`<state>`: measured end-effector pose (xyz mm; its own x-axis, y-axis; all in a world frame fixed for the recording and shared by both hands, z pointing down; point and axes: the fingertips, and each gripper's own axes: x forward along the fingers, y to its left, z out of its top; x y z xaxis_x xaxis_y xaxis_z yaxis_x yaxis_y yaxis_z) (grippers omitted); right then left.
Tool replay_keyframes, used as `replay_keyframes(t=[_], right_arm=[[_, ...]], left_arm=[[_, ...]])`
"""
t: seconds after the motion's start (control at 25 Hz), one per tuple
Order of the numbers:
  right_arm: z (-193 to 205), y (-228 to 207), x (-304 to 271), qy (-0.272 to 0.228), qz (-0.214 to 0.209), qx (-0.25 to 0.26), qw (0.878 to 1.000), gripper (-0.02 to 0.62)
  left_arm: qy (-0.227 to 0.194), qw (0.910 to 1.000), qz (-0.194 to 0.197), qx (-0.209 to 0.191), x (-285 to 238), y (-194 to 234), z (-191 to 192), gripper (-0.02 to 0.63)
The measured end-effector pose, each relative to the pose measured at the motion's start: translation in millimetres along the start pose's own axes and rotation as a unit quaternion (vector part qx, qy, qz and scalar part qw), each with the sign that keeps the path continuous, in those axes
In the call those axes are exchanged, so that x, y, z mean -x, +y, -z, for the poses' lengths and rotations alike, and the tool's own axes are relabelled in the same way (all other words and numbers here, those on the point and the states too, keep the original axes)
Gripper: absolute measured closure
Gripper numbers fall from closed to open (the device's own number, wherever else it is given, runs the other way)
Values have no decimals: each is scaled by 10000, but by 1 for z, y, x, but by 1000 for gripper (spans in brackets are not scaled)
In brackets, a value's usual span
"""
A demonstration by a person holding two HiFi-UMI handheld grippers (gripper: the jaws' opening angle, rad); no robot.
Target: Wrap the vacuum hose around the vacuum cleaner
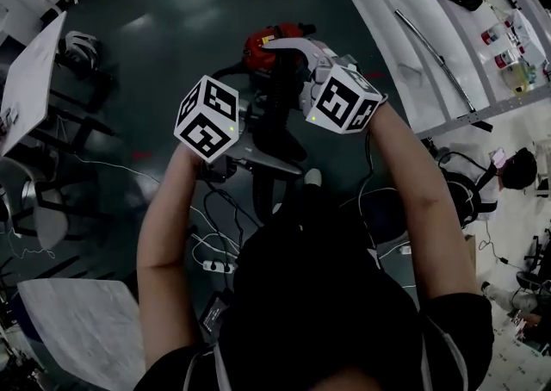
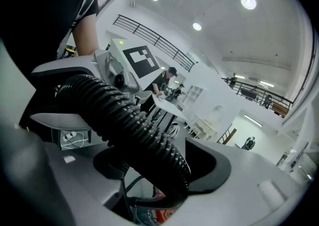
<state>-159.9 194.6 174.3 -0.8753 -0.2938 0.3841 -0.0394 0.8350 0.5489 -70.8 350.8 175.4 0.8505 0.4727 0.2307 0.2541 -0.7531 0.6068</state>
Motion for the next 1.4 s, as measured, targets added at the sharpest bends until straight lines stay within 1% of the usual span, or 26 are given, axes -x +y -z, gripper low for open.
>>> replay_keyframes(t=[0.04,0.24,0.36,0.48,0.56,0.64,0.68,0.76,0.8,0.92,1.0,1.04,1.12,1.28,1.4], right_arm=[[0,-3,-1,-54,9,-3,10000,278],[2,-21,-6,-94,-118,-159,9998,309],[11,-34,-1,-78,-3,-259,9996,324],[26,-47,4,166,53,-498,9986,327],[33,-53,6,337,32,-633,9974,327],[39,-60,8,452,11,-575,9973,327],[41,-62,9,491,-17,-499,9975,327],[47,-66,9,553,-58,-393,9977,327],[50,-69,10,583,-43,-403,9975,328],[61,-79,13,684,66,-538,9962,330],[66,-87,16,725,148,-577,9956,330],[68,-91,18,737,193,-615,9952,332],[71,-102,25,710,305,-663,9948,333],[75,-133,42,579,562,-846,9931,334],[73,-158,51,587,795,-1075,9893,336]], left_arm=[[-58,10000,-19,-13,2,2,-4,456],[-327,9994,-94,14,15,9,-24,451],[-598,9982,-65,-5,15,18,-39,441],[-914,9956,-38,-188,16,28,-54,405],[-1186,9925,43,-285,18,31,-64,405],[-1405,9893,33,-390,19,37,-73,397],[-1504,9874,-55,-484,21,41,-77,388],[-1715,9815,-391,-750,26,52,-84,290],[-1790,9787,-554,-842,30,58,-85,270],[-1975,9719,-891,-916,42,69,-89,229],[-2122,9662,-1090,-975,48,73,-93,228],[-2152,9644,-1169,-996,49,75,-93,214],[-2175,9619,-1292,-1038,51,76,-93,207],[-2096,9596,-1512,-1110,50,78,-84,185],[-1993,9603,-1651,-1043,40,77,-62,166]])
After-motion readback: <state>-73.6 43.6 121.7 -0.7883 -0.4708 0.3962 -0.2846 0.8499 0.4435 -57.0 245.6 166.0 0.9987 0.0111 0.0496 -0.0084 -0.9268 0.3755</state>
